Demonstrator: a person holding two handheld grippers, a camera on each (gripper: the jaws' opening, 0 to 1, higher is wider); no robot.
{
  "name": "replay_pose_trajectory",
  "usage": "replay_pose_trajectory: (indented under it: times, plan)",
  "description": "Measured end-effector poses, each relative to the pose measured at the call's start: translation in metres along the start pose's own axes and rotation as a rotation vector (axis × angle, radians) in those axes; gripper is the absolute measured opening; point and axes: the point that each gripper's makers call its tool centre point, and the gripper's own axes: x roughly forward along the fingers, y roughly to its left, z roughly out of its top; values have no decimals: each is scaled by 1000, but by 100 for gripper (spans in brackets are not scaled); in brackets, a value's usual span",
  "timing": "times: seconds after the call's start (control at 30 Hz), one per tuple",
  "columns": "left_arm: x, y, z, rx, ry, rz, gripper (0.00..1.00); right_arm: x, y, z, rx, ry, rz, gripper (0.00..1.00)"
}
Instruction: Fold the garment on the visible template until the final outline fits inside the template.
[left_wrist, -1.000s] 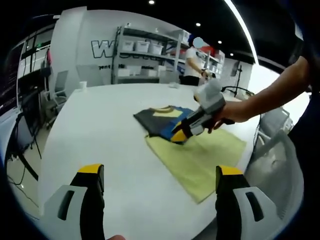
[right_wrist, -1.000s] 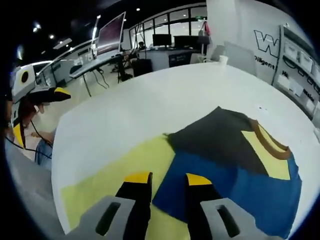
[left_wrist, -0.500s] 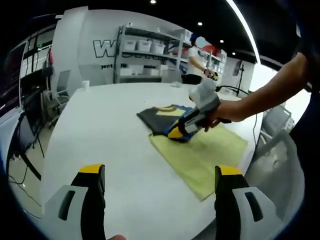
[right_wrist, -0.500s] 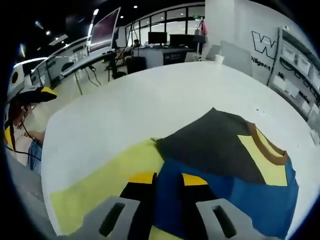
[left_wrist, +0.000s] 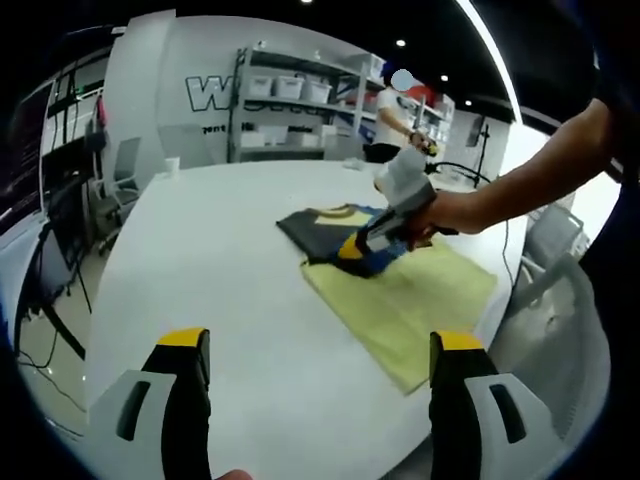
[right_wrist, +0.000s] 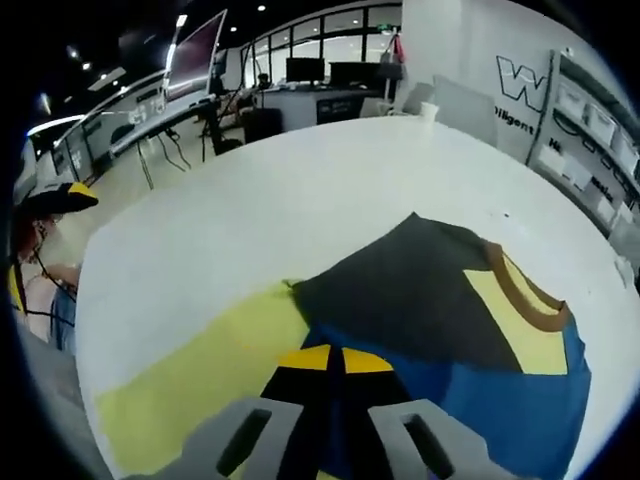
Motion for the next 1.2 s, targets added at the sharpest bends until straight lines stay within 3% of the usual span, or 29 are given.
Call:
replay_pose_trajectory:
  times: [0.17, 0.37, 0.53, 0.63, 0.77, 0.83, 1.03, 1.17, 1.2]
  plan:
    - [3, 2, 1, -3, -3, -3, 88, -8, -5, 29, 22, -103, -26, 0]
    - [5, 1, 1, -1, -2, -7, 88, -8, -3, 43, 75, -136, -6, 0]
    - [3, 3, 2, -6, -7, -1, 88, 2, 8, 26, 62, -72, 23, 0]
    - [2, 5, 1, -16, -10, 6, 88, 3, 13, 18, 39, -65, 46, 0]
    - [1, 5, 0, -18, -10, 10, 88, 0, 18, 14, -6, -69, 63, 26]
    - [1, 6, 0, -22, -11, 11, 88, -1, 17, 11, -17, -65, 63, 31]
    - [3, 3, 0, -21, -10, 7, 88, -4, 28, -3, -19, -39, 93, 19]
    - [4, 2, 1, -14, -8, 3, 88, -3, 55, -22, 13, 39, 193, 11]
    - [4, 2, 2, -14, -8, 2, 88, -3, 54, -19, 7, 6, 180, 11]
